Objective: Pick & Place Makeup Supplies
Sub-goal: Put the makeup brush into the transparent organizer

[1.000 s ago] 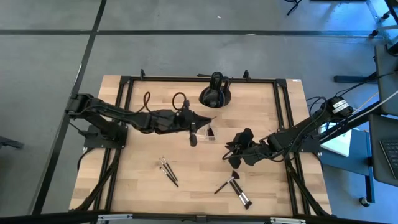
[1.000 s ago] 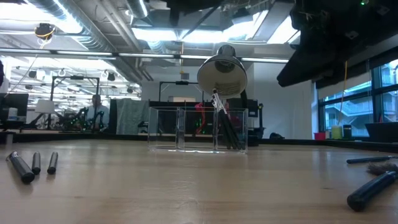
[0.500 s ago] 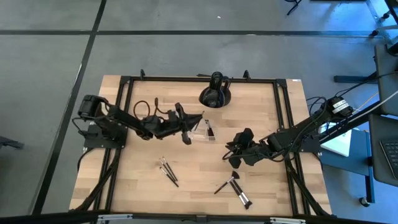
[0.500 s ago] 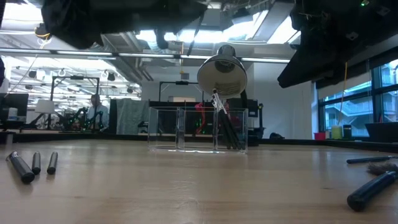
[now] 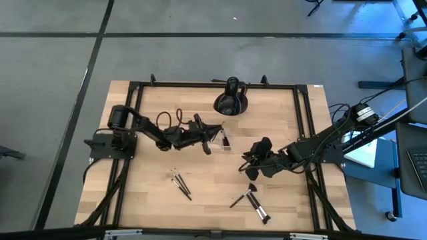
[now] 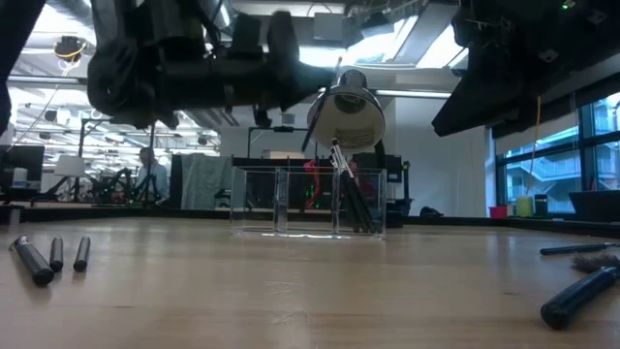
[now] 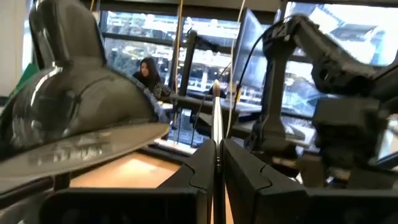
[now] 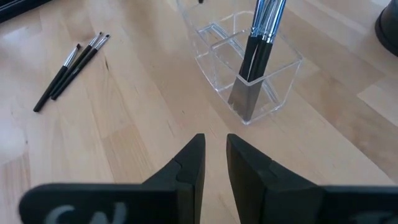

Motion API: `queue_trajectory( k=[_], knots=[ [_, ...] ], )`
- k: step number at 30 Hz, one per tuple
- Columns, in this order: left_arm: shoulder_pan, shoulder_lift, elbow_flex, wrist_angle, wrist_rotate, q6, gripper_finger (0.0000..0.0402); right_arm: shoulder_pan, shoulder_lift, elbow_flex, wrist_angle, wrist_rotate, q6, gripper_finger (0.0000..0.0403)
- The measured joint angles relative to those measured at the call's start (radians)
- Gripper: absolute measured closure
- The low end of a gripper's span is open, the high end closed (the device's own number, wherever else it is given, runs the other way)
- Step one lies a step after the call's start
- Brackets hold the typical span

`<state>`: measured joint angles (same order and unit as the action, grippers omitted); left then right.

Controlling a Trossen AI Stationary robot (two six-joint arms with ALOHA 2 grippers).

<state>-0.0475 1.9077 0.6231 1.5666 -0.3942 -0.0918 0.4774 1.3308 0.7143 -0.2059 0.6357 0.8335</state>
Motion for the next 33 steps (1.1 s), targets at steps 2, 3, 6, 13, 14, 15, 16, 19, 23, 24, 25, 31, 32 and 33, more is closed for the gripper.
queue_trajectory(
  k=[2, 3, 6, 13, 14, 15, 16, 19, 23, 24, 25, 31, 32, 33],
  knots=[
    [0.000, 0.012, 0.008, 0.000, 0.000, 0.001, 0.0378, 0.000, 0.000, 0.000, 0.000, 0.000, -0.003, 0.0337],
    [0.000, 0.016, 0.010, 0.001, 0.000, 0.001, 0.0378, 0.000, 0.000, 0.000, -0.001, 0.000, -0.003, 0.0337],
    [-0.001, 0.025, 0.010, -0.002, -0.002, 0.011, 0.0378, 0.000, 0.000, 0.000, -0.001, 0.000, -0.003, 0.0337],
    [-0.002, 0.025, 0.010, 0.000, 0.032, 0.026, 0.0377, -0.006, 0.000, 0.000, 0.033, 0.056, -0.039, 0.0337],
    [-0.003, 0.025, 0.010, 0.000, 0.048, 0.030, 0.0378, -0.009, 0.000, 0.000, 0.058, 0.081, -0.059, 0.0336],
    [-0.004, 0.025, 0.010, 0.000, 0.063, 0.033, 0.0379, -0.013, 0.000, 0.000, 0.096, 0.105, -0.085, 0.0335],
    [-0.005, 0.025, 0.010, 0.000, 0.076, 0.034, 0.0379, -0.018, 0.000, 0.000, 0.141, 0.126, -0.114, 0.0334],
    [-0.011, 0.025, 0.010, 0.000, 0.100, 0.038, 0.0379, -0.043, 0.000, 0.000, 0.311, 0.147, -0.230, 0.0325],
    [-0.011, 0.025, 0.010, 0.000, 0.132, 0.038, 0.0379, -0.084, 0.003, 0.000, 0.540, 0.083, -0.386, 0.0296],
    [-0.011, 0.025, 0.010, 0.000, 0.140, 0.038, 0.0379, -0.096, 0.003, 0.000, 0.584, 0.068, -0.413, 0.0285],
    [-0.011, 0.025, 0.010, 0.000, 0.150, 0.037, 0.0379, -0.109, 0.003, 0.000, 0.616, 0.059, -0.433, 0.0274],
    [-0.017, 0.025, 0.010, 0.000, 0.196, 0.027, 0.0379, -0.165, 0.024, 0.000, 0.725, 0.057, -0.480, 0.0221],
    [-0.018, 0.025, 0.010, 0.000, 0.197, 0.027, 0.0379, -0.168, 0.034, 0.000, 0.742, 0.056, -0.482, 0.0218],
    [-0.018, 0.024, 0.010, 0.000, 0.199, 0.027, 0.0379, -0.169, 0.045, 0.000, 0.760, 0.055, -0.483, 0.0216]
  ],
)
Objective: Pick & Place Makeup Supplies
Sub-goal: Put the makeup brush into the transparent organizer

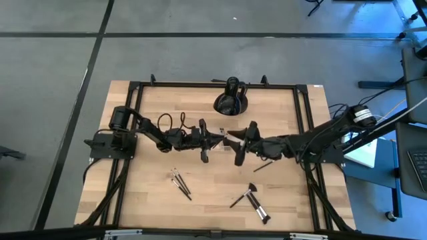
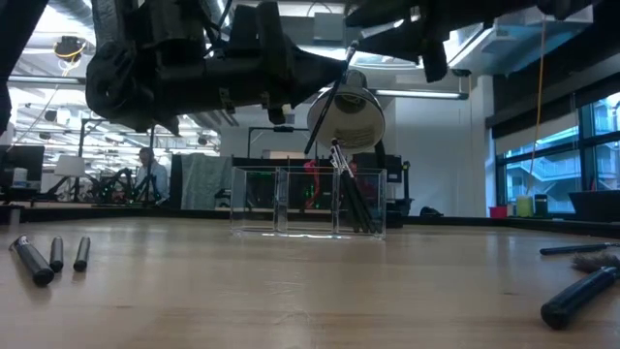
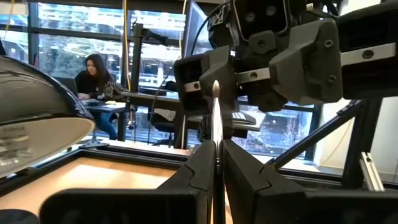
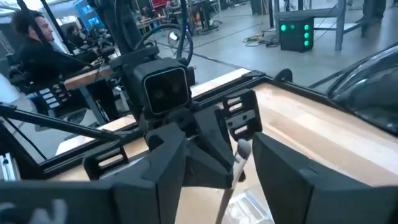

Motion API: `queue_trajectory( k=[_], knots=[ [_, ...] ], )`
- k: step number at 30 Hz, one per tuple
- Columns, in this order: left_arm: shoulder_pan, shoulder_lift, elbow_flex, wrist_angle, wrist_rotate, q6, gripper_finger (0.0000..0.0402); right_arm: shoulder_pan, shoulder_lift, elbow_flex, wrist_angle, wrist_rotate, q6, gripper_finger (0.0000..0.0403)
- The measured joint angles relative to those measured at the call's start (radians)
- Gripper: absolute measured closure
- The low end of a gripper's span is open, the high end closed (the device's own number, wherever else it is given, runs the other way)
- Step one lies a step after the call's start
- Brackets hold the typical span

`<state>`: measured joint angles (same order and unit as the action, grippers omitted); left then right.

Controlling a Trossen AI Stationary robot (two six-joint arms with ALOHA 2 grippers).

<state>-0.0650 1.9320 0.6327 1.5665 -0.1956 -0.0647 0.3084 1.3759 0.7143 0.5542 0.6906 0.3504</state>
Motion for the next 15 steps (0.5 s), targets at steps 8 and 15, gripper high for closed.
queue_trajectory(
  k=[8, 15],
  knots=[
    [0.000, -0.011, 0.000, 0.002, 0.000, -0.012, 0.0379, 0.033, 0.083, 0.000, 0.066, 0.140, -0.005, 0.0215],
    [0.000, -0.011, 0.000, 0.001, 0.002, -0.030, 0.0379, 0.040, 0.095, 0.000, 0.115, 0.147, -0.037, 0.0215]
  ],
)
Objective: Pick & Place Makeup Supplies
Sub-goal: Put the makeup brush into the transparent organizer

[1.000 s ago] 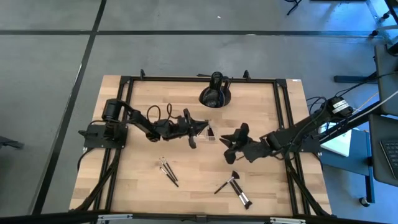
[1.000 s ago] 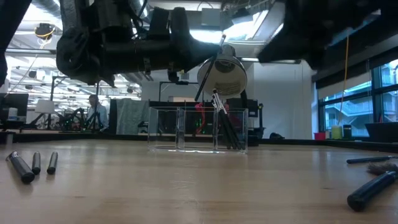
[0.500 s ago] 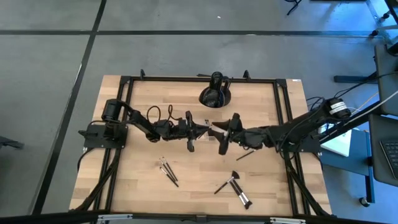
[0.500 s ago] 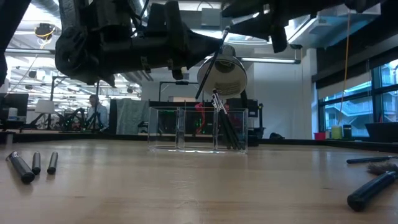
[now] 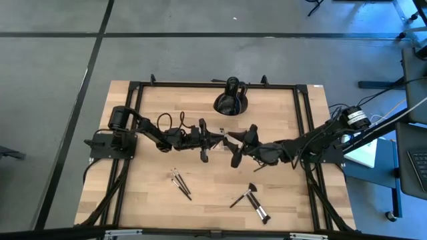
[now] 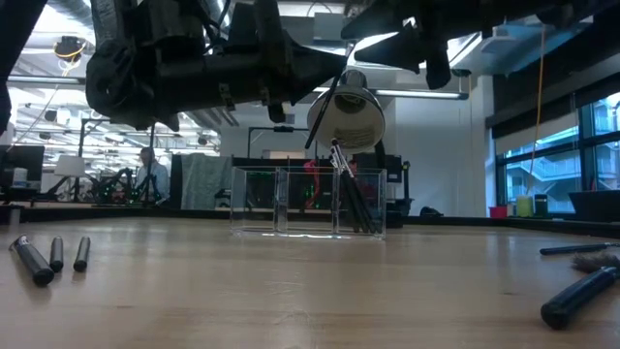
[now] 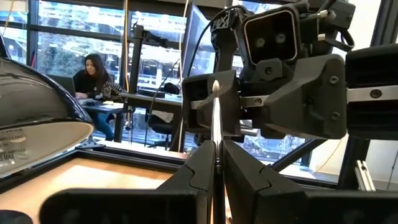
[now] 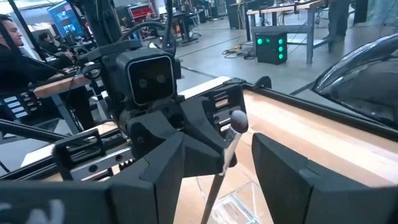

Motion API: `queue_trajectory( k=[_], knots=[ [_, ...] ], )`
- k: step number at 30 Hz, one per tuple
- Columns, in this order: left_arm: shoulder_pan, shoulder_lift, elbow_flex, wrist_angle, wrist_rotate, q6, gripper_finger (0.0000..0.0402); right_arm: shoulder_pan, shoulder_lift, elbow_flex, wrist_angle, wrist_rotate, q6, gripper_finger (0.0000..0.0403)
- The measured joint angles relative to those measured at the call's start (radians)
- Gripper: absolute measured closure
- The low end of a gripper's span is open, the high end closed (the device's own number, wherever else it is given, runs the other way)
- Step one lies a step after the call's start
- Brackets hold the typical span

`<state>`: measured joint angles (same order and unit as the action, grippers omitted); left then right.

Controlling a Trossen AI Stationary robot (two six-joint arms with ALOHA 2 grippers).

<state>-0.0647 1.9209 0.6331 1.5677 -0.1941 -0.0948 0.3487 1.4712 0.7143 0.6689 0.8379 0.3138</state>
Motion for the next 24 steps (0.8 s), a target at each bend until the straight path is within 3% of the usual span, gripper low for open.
queue_trajectory(
  k=[5, 24],
  knots=[
    [0.000, 0.000, 0.000, 0.000, 0.007, 0.001, 0.0379, -0.019, 0.000, 0.000, -0.001, 0.008, 0.016, 0.0225],
    [0.001, 0.000, 0.000, -0.001, 0.017, 0.004, 0.0376, -0.045, 0.000, 0.000, -0.018, -0.053, 0.012, 0.0347]
  ],
)
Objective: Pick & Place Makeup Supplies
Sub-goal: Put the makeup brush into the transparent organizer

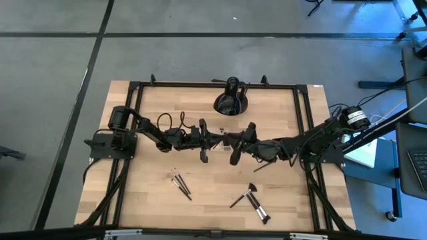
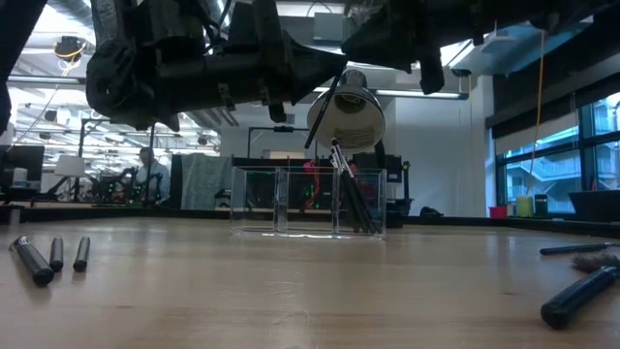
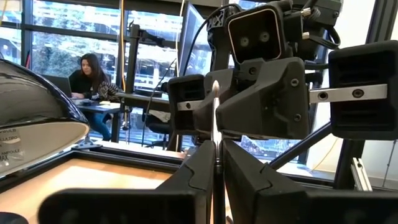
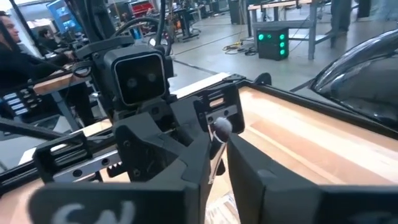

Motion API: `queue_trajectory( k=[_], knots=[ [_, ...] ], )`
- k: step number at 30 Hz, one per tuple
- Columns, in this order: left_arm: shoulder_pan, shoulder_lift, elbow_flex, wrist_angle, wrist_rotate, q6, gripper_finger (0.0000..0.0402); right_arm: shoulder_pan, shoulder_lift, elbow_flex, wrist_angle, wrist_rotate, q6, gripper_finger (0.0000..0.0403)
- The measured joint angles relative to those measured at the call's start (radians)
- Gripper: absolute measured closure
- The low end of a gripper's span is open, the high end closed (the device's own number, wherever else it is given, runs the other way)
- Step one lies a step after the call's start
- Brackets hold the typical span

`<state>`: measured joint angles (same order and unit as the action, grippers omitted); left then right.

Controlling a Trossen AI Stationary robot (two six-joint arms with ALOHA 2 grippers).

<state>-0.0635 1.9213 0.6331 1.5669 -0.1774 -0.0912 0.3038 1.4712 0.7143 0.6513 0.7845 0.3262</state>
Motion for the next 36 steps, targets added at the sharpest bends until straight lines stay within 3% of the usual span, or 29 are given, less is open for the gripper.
queue_trajectory(
  k=[6, 17, 29, 33, 36],
  knots=[
    [0.001, 0.001, -0.001, -0.004, -0.007, 0.000, 0.0373, -0.038, 0.000, 0.000, -0.014, -0.072, 0.002, 0.0371],
    [0.000, 0.002, -0.001, -0.006, -0.023, 0.028, 0.0357, -0.045, 0.000, 0.009, -0.038, -0.073, -0.079, 0.0375],
    [-0.002, -0.012, -0.004, -0.015, -0.019, 0.088, 0.0237, -0.053, 0.000, 0.230, -0.399, -0.077, -0.140, 0.0376],
    [-0.024, -0.075, -0.036, -0.065, -0.050, 0.216, 0.0210, -0.060, 0.000, 0.298, -0.497, -0.090, -0.152, 0.0376],
    [-0.056, -0.159, -0.063, -0.116, -0.143, 0.341, 0.0196, -0.083, 0.001, 0.324, -0.537, -0.135, -0.148, 0.0376]
  ],
)
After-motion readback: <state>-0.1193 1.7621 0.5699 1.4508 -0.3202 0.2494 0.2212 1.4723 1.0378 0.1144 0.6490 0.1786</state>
